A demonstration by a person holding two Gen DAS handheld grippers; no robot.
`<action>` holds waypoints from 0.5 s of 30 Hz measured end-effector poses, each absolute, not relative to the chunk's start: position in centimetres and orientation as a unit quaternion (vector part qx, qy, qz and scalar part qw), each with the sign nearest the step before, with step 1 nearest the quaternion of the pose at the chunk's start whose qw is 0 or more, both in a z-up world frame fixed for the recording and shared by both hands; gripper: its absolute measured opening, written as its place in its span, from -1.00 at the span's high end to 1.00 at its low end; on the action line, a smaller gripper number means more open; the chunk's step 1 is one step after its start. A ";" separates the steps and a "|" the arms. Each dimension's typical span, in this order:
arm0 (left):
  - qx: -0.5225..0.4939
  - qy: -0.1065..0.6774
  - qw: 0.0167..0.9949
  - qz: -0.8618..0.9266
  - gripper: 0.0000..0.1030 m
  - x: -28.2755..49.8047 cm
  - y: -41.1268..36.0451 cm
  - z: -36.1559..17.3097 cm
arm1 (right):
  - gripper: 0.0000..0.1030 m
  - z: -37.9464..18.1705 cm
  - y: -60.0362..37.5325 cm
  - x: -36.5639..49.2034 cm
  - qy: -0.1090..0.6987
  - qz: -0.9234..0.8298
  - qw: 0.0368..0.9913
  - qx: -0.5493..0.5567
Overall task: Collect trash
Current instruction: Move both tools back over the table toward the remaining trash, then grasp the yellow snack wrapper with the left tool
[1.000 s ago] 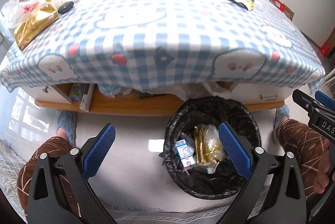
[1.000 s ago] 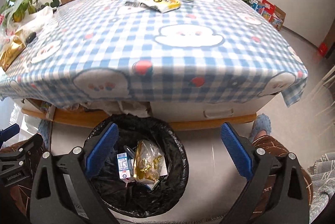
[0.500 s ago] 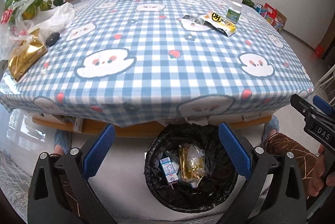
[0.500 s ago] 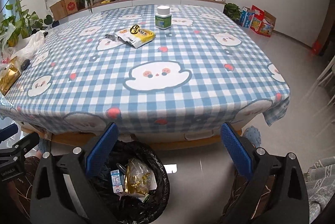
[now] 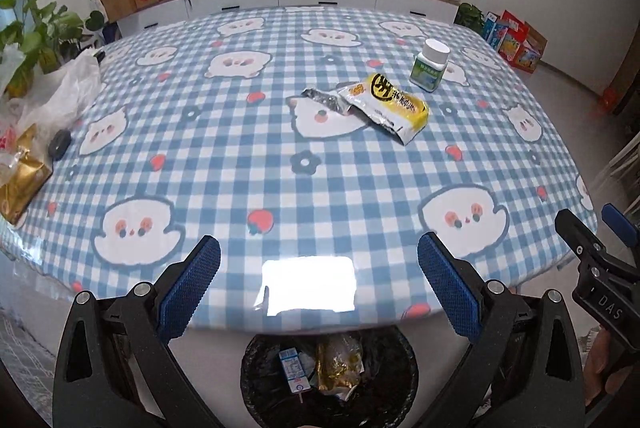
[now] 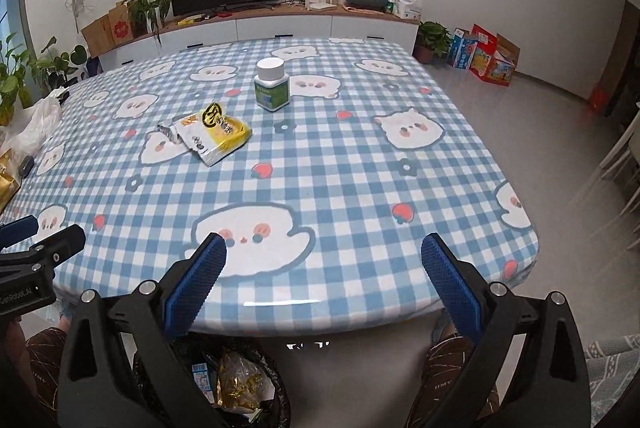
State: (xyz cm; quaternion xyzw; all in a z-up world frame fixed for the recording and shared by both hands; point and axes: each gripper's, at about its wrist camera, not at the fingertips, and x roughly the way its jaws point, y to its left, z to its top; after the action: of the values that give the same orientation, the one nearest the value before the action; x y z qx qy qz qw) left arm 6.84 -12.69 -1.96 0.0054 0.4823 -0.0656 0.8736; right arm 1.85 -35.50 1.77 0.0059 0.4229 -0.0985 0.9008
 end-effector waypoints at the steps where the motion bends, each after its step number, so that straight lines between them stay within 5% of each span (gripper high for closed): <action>1: 0.001 0.484 0.873 -0.064 -0.89 7.8 -13.1 -1.9 | -0.82 1.8 -35.9 2.5 0.423 -0.099 0.901 0.005; 15: -0.023 0.527 0.848 -0.049 -0.89 21.7 -19.7 -5.7 | -0.82 -1.2 -40.7 10.6 0.444 -0.097 0.891 0.009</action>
State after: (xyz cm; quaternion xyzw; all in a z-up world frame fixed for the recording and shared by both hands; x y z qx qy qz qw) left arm 21.68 -19.67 -5.67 -0.0225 0.5265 -0.0493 0.8484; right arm 10.61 -40.72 -1.23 0.0088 0.4436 -0.0969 0.8910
